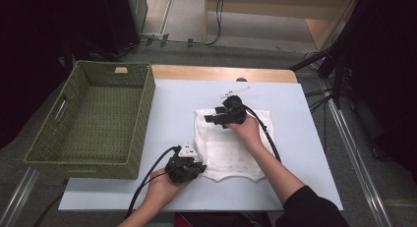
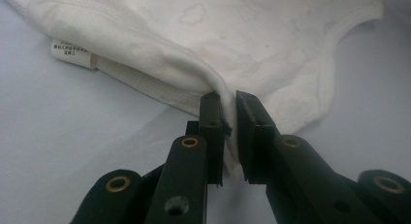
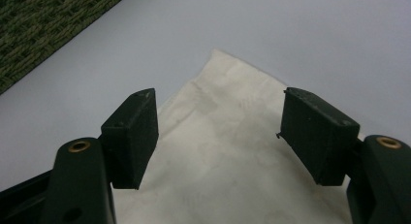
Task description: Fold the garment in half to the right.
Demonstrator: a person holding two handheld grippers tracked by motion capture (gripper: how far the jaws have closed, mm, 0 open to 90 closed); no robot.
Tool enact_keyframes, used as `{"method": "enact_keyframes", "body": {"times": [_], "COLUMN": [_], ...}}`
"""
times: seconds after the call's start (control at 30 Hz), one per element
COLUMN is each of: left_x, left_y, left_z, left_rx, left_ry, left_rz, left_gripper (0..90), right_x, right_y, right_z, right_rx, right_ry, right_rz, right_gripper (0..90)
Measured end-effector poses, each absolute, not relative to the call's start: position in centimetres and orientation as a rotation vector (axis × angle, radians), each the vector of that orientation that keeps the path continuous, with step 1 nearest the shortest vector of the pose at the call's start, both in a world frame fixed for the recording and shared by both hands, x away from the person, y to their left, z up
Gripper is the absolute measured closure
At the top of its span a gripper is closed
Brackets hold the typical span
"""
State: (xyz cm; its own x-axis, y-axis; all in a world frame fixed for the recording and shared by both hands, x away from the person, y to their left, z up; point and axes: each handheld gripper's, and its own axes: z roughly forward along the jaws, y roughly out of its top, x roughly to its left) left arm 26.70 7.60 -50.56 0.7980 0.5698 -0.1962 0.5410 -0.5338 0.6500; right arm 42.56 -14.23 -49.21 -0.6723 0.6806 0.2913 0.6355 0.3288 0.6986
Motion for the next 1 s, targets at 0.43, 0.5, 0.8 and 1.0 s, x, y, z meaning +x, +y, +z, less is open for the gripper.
{"method": "enact_keyframes", "body": {"times": [0.43,0.5,0.8,1.0], "left_x": [26.8,26.7,26.7,26.6], "left_y": [7.7,7.7,7.8,7.7], "left_z": [-50.6,-50.6,-50.7,-50.7], "left_rx": [2.242,2.241,2.239,2.236], "left_ry": [0.813,0.814,0.816,0.816], "left_rz": [0.041,0.041,0.045,0.049], "left_gripper": [81.6,81.6,81.6,81.6], "right_x": [44.0,44.1,44.7,44.6], "right_y": [-11.7,-11.4,-10.5,-9.9], "right_z": [-49.7,-49.8,-50.6,-51.0], "right_rx": [1.234,1.235,1.235,1.199], "right_ry": [2.527,2.534,2.538,2.531], "right_rz": [1.253,1.243,1.21,1.159], "right_gripper": [27.9,28.0,30.2,36.7]}}
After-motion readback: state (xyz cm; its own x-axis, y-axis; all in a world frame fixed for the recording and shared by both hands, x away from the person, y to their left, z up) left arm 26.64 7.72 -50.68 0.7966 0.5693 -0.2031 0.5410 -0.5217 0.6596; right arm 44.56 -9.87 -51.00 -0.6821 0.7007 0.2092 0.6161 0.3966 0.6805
